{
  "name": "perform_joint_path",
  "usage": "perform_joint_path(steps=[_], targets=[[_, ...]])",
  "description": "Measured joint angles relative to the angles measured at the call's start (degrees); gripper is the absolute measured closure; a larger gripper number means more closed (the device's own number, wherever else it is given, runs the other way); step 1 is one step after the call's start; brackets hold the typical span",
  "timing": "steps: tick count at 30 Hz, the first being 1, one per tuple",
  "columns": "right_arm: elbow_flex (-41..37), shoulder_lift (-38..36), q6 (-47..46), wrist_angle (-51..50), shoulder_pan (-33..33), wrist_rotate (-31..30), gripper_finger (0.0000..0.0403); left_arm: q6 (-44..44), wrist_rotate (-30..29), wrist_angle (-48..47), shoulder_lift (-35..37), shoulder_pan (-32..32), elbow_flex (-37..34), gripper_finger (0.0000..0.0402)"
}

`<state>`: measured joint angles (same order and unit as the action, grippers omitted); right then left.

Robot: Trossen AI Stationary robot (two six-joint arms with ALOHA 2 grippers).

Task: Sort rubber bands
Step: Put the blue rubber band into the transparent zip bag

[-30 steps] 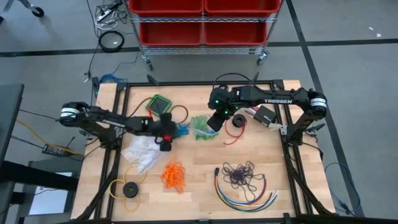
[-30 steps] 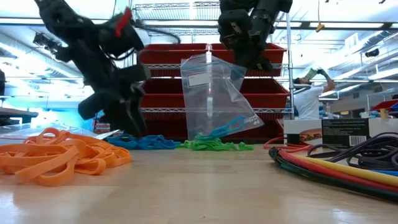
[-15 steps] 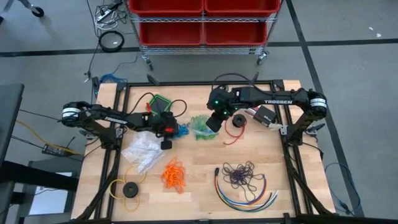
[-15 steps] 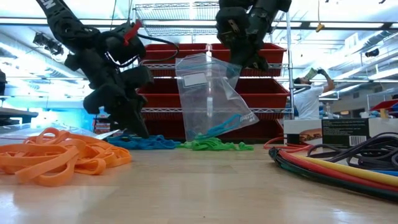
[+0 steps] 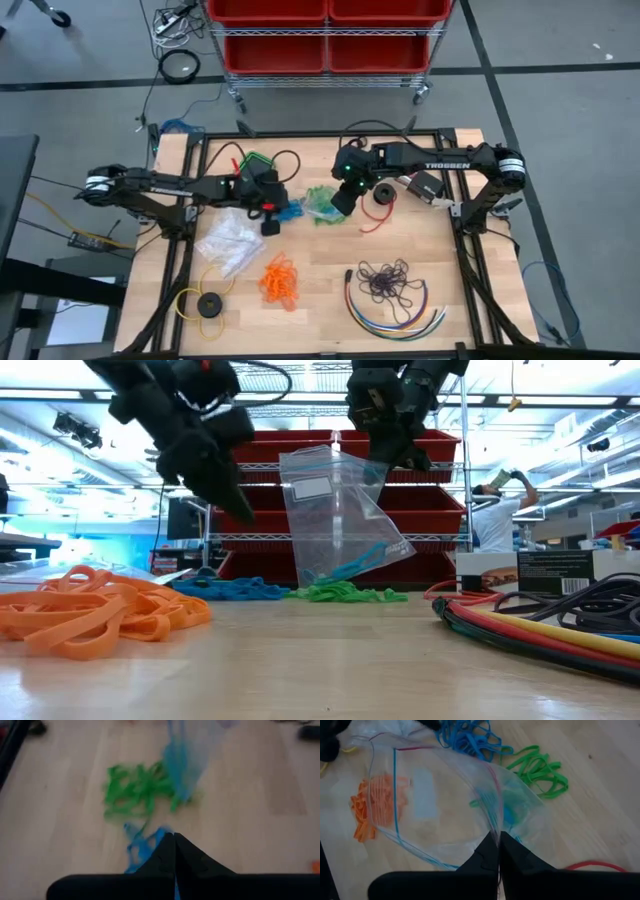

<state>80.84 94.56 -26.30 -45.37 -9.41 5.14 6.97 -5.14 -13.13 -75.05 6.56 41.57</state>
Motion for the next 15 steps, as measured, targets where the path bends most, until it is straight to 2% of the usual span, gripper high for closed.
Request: perform_joint_path(steps=[2, 5, 10, 12, 15], targets=[[0.0, 0.0, 0.0, 0.0, 0.0, -0.1, 0.0403, -1.4, -0.3, -2.5, -0.6, 1.0, -0.1, 0.0386], [0.0, 0.0, 0.0, 0.4, 0.4, -0.6, 0.0403, -3.1, -0.1, -1.4, -2.4, 2.8, -2.2, 0.0343], [0.0, 0.0, 0.1, 0.5, 0.9, -0.6, 0.0403, -5.3, 2.1, 6.1, -5.8, 4.7, -6.5, 0.0269], [0.0, 0.0, 0.3, 0.8, 0.8, -0.6, 0.0403, -5.3, 2.4, 8.8, -7.2, 5.0, -7.7, 0.0253], [0.0, 0.0, 0.5, 1.0, 0.7, -0.8, 0.0403, -5.0, 5.9, 13.2, -9.7, 5.4, -8.2, 0.0247]])
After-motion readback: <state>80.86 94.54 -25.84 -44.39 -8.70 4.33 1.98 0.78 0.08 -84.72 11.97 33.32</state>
